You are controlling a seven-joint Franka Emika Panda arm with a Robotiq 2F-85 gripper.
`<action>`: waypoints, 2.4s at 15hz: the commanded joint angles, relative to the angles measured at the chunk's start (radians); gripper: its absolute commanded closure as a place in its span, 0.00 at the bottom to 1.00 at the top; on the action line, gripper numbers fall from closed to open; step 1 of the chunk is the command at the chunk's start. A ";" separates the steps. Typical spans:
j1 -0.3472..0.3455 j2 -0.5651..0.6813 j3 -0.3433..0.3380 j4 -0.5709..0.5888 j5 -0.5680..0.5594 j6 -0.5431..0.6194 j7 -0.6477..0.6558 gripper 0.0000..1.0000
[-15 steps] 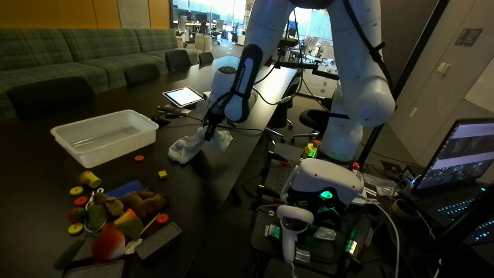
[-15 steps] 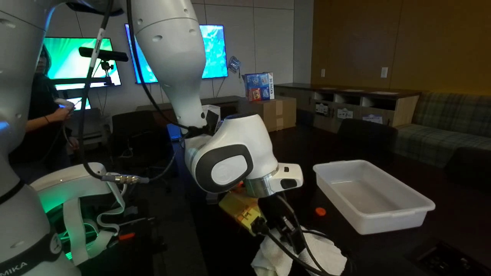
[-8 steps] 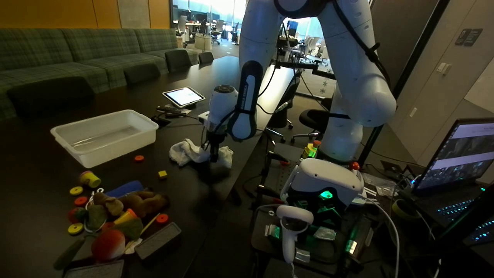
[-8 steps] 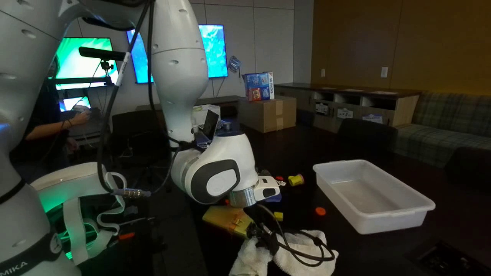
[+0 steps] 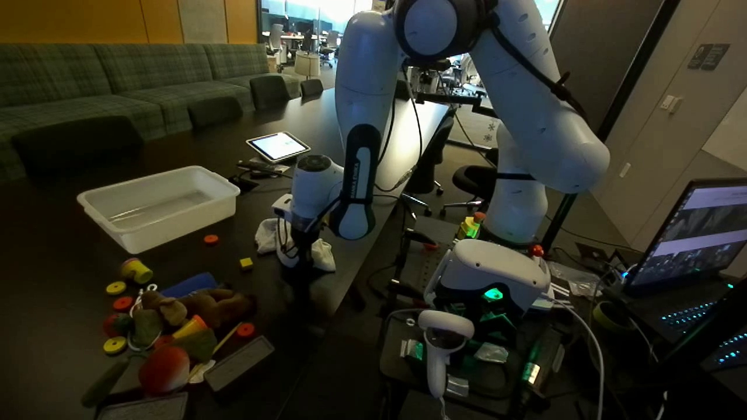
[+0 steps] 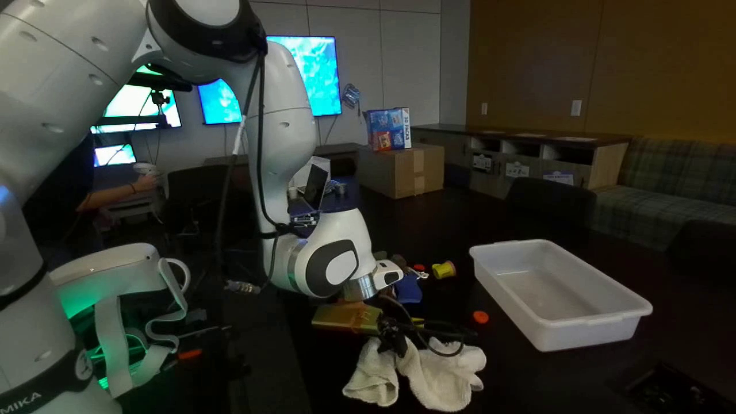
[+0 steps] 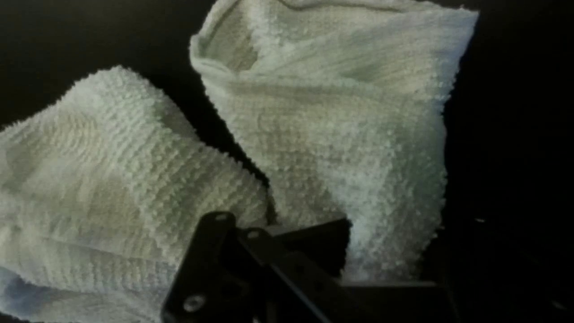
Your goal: Use the white towel to push the objects to the left, then put the towel in the bowl
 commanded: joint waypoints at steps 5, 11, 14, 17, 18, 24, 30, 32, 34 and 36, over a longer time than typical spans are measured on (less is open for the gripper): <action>0.179 0.162 -0.056 0.234 0.030 0.020 0.062 0.90; 0.271 0.268 -0.134 0.392 0.038 0.025 0.097 0.90; 0.244 0.206 -0.067 0.378 0.022 0.046 0.082 0.90; 0.240 0.153 -0.005 0.347 0.016 0.095 0.067 0.90; 0.236 0.128 0.017 0.333 0.014 0.107 0.060 0.90; 0.239 0.026 0.013 0.277 0.051 0.170 0.061 0.90; 0.138 -0.157 -0.035 0.113 0.096 0.213 0.039 0.90; 0.094 -0.220 -0.056 0.053 0.116 0.243 0.026 0.90; 0.028 -0.290 -0.062 -0.004 0.124 0.258 0.004 0.90; -0.057 -0.356 -0.052 -0.045 0.121 0.244 -0.013 0.90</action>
